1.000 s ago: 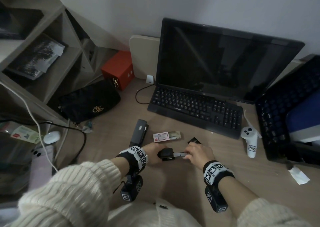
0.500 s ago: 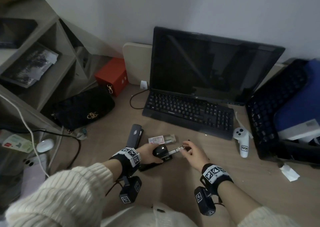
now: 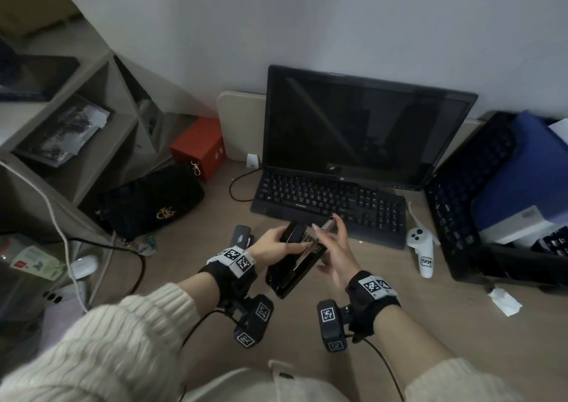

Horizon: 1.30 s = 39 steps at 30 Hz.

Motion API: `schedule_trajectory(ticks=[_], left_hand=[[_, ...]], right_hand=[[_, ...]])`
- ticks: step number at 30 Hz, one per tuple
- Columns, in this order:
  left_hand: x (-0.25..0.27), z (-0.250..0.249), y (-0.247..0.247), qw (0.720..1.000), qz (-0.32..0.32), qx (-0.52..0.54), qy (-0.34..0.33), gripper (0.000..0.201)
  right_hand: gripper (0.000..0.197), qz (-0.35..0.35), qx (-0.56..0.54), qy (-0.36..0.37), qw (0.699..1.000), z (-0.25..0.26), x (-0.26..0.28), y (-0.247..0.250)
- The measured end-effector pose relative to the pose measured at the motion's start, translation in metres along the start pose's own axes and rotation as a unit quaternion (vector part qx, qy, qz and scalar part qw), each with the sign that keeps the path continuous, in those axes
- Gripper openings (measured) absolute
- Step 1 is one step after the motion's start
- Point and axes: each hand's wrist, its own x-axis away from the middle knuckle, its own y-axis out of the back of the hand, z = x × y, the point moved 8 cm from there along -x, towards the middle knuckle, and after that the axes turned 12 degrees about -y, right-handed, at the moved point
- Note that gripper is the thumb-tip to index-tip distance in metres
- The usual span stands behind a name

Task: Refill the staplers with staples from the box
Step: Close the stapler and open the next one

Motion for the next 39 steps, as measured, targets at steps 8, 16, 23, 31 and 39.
schedule_trajectory(ticks=[8, 16, 23, 31, 39], left_hand=[[0.002, -0.019, -0.013, 0.998, -0.044, 0.046, 0.013, 0.032], [0.005, -0.047, -0.016, 0.991, -0.048, 0.123, 0.024, 0.020], [0.007, -0.060, -0.013, 0.984, -0.066, 0.166, 0.024, 0.026], [0.012, -0.066, -0.015, 0.982, -0.085, 0.167, 0.016, 0.023], [0.015, -0.063, -0.013, 0.974, -0.133, 0.184, -0.005, 0.029]], right_hand=[[0.060, 0.038, -0.031, 0.003, 0.999, 0.012, 0.019, -0.012], [0.039, 0.032, -0.118, 0.038, 0.992, 0.027, 0.027, -0.004], [0.037, 0.068, -0.176, 0.059, 0.980, 0.044, 0.035, -0.008], [0.027, 0.056, -0.224, 0.060, 0.971, 0.039, 0.035, -0.012], [0.030, 0.022, -0.116, 0.077, 0.990, 0.045, 0.045, -0.026]])
